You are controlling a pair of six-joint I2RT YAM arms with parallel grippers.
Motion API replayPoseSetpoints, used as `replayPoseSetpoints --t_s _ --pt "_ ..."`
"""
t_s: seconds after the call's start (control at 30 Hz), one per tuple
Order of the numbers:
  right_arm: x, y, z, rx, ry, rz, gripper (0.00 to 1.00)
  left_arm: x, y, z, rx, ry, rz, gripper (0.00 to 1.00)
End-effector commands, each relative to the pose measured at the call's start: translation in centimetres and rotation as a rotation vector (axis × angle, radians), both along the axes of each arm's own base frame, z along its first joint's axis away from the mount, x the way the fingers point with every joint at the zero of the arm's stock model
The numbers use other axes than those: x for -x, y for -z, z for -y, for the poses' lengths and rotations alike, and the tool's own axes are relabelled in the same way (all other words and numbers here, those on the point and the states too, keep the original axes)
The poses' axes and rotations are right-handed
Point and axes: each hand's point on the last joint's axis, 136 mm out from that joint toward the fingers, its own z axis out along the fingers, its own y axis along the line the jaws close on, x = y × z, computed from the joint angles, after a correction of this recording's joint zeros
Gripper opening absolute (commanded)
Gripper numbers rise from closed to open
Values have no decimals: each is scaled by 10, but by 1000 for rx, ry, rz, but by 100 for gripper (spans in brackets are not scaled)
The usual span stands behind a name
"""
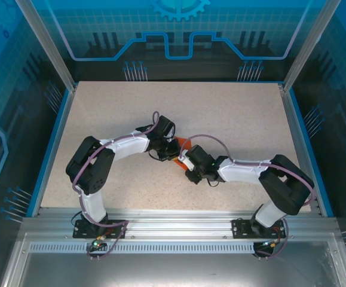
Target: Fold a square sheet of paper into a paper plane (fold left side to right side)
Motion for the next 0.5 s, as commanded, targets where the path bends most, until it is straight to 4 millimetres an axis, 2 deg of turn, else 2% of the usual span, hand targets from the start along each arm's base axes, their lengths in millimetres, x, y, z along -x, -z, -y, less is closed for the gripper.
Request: replayPoseSetpoints --t_s 0.0,0.03,0.23,0.33,0.47 --pt "-7 -3 -5 -11 5 4 13 -4 -15 3 22 -3 8 16" --pt "-6 -2 -4 -8 6 2 12 -5 -17 2 24 -5 10 19" --pt "-5 -1 -1 -10 18 -5 8 -9 -26 -3 30 -11 28 22" --pt "-4 -1 1 -16 24 -13 6 -12 -33 -8 33 -15 43 28" --pt "-5 -2 3 -31 36 -19 2 -14 -41 -18 37 -34 60 28"
